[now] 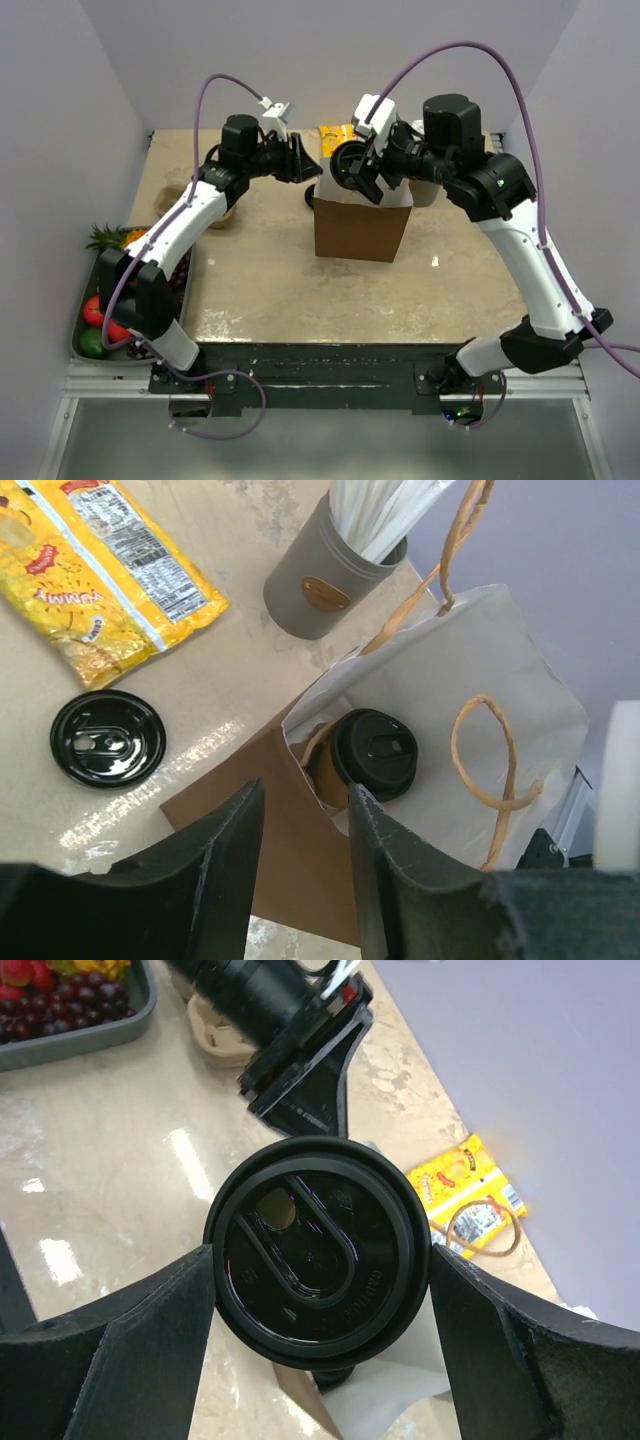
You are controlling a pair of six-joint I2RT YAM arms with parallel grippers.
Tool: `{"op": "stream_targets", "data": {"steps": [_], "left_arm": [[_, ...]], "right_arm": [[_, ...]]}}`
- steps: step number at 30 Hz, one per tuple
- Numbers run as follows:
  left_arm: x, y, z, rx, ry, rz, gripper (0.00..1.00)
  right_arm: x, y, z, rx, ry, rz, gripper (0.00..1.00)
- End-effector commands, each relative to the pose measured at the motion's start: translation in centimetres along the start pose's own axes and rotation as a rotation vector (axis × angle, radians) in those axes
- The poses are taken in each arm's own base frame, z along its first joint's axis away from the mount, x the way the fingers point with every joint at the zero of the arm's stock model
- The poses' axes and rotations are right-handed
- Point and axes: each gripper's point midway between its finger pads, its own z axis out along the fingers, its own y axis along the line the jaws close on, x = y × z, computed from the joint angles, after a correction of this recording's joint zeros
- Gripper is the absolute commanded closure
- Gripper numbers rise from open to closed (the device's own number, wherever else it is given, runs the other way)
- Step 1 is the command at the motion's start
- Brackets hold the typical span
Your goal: Pack the takeout coffee
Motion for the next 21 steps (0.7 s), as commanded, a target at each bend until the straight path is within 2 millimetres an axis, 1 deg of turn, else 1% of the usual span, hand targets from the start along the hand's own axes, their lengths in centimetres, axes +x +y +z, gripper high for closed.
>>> {"op": "stream_targets", "data": {"steps": [1, 3, 4, 6, 7, 11, 16, 21], "left_arm": [[-0.4, -2.5, -0.3, 0.077, -0.012, -0.004, 0.60], [-0.2, -2.8, -0.3, 0.087, -0.006, 0.000, 0.65], [-0.1, -2.8, -0.3, 0.090, -0.003, 0.002, 0.73], [-0.1, -2.9, -0.6, 0.087, -0.005, 0.005, 0.97], [0.2, -2.8, -0.6, 0.081, -0.003, 0.002, 1.00], [0.3, -3.2, -1.3, 0.092, -0.006, 0.008, 1.00], [0.7, -3.4, -1.8, 0.091, -0.010, 0.000, 1.00], [1.0, -3.9, -2.1, 0.102, -0.011, -0.005, 1.00]], "right_arm": [[-1.6, -1.8, 1.6, 0.059, -0.068, 0.008, 0.36], [-2.0, -2.0, 2.1, 0.050, -0.076, 0.018, 0.36], [-2.0, -2.2, 2.3, 0.051, -0.076, 0.026, 0.36], [-1.7, -2.3, 3.1, 0.036, -0.070, 0.034, 0.36], [-1.4, -2.4, 3.3, 0.033, -0.065, 0.037, 0.36], [0.2, -2.1, 4.1, -0.001, -0.018, 0.062, 0.37], [0.7, -2.3, 4.2, -0.004, -0.003, 0.076, 0.37], [2.0, -1.6, 4.2, -0.030, 0.041, 0.098, 0.37]]}}
